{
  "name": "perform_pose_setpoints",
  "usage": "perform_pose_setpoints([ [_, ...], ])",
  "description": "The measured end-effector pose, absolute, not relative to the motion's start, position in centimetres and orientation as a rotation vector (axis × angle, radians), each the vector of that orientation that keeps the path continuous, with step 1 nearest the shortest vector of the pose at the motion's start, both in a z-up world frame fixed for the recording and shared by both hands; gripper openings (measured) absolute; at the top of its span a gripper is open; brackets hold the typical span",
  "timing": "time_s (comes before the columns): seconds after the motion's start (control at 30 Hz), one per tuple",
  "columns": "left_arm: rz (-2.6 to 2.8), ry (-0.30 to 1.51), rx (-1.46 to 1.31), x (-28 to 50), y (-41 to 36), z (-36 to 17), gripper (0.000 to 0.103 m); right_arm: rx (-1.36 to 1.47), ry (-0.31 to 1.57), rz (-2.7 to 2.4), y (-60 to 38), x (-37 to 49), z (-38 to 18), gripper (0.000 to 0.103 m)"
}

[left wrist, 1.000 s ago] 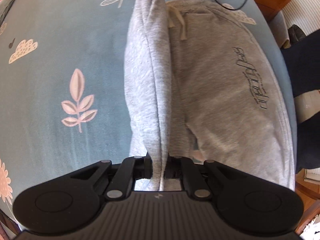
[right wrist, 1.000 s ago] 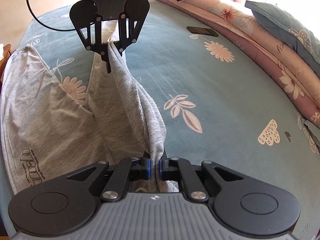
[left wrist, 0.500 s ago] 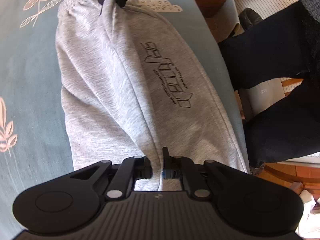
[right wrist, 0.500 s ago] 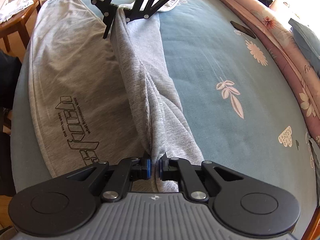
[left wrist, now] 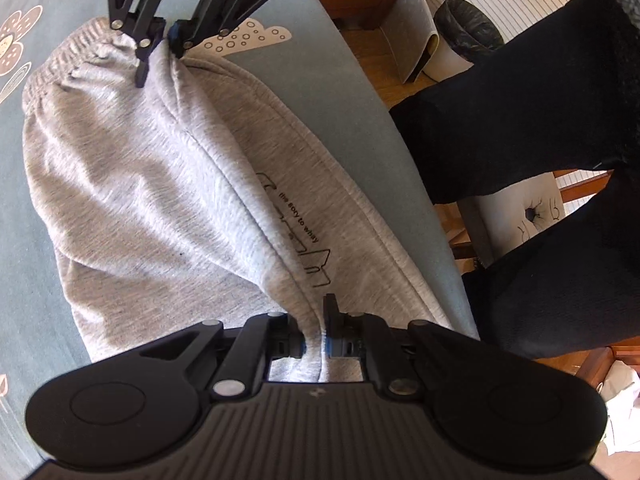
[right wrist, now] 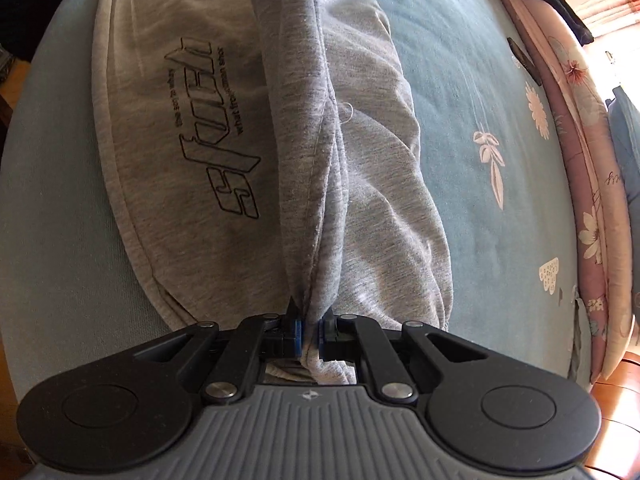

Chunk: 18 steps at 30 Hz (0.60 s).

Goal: Fold clothes

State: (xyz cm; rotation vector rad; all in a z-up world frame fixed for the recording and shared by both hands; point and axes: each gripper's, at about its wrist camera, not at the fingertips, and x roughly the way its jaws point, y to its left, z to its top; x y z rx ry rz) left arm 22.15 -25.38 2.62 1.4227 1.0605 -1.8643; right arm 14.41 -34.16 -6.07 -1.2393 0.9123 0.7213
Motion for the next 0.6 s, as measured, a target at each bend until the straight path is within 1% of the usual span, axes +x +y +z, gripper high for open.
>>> perform_pose_setpoints([
  [0.17, -1.909, 1.014, 1.424, 21.1, -25.6, 3.4, 0.005, -1.301, 0.872, 0.636, -34.4, 13.3, -5.0, 0.008],
  [0.23, -1.92, 1.015, 1.409, 20.7, -26.1, 3.3, 0.005, -1.31, 0.889, 0.617, -34.7, 13.1, -4.9, 0.008],
  [0.33, -1.92, 1.024, 1.419, 19.6, -27.1, 1.9, 0.005, -1.297, 0.943, 0.609, -35.2, 12.8, -6.3, 0.008],
  [0.47, -1.885, 1.049, 1.465, 18.2, -27.9, -1.6, 0.006, -1.251, 0.996, 0.586, -35.4, 13.2, -8.7, 0.008],
  [0.53, -1.879, 1.048, 1.475, 17.8, -27.9, -2.5, 0.006, -1.216, 1.01, 0.56, -35.4, 13.6, -9.1, 0.009],
  [0.57, -1.868, 1.054, 1.473, 17.7, -27.9, -2.8, 0.006, -1.184, 1.017, 0.539, -35.3, 13.8, -8.8, 0.009],
  [0.6, -1.854, 1.072, 1.463, 17.8, -27.9, -3.1, 0.006, -1.143, 1.027, 0.513, -35.3, 14.0, -8.4, 0.013],
])
